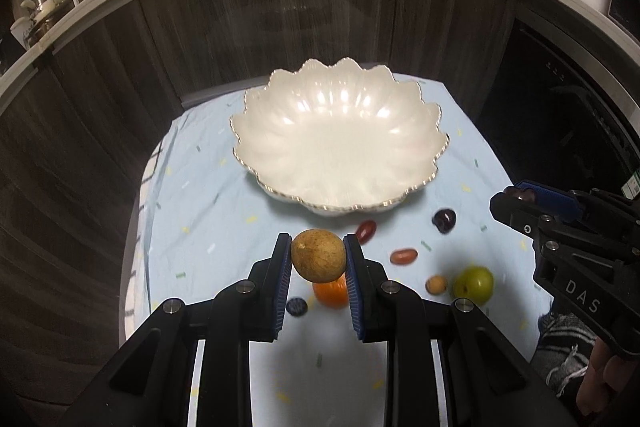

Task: Organize fruits
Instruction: 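Carry the longan with the left tool while the right tool carries the cherry over the bowl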

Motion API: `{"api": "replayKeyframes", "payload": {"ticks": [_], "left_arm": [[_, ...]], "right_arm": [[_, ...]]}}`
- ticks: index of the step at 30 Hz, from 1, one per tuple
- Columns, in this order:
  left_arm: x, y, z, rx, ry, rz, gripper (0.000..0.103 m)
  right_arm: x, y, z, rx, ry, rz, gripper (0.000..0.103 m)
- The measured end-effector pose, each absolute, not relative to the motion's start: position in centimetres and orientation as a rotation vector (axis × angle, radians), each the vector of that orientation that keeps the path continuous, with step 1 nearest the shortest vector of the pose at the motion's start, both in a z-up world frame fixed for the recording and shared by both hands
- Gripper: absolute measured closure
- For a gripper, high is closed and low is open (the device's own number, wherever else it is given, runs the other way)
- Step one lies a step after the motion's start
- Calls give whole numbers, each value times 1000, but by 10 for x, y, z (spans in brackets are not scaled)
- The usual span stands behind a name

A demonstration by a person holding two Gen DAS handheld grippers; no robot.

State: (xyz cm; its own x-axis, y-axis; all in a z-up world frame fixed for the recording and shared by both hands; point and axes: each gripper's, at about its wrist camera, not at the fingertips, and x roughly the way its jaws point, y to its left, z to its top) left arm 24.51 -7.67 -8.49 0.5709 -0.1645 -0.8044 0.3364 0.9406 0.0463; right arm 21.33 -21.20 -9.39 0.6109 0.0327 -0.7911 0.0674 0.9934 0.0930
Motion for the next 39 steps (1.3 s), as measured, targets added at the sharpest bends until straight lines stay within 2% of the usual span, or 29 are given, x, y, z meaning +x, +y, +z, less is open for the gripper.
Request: {"api": "replayKeyframes", "payload": {"ticks": [25,39], "left_arm": [[330,-86,-79,191,858,-247,77],[378,-93,-101,188,879,-228,77]], "right_arm": [[297,-234,-88,105,860,-69,73],[342,-244,-108,100,893,-107,73]]}}
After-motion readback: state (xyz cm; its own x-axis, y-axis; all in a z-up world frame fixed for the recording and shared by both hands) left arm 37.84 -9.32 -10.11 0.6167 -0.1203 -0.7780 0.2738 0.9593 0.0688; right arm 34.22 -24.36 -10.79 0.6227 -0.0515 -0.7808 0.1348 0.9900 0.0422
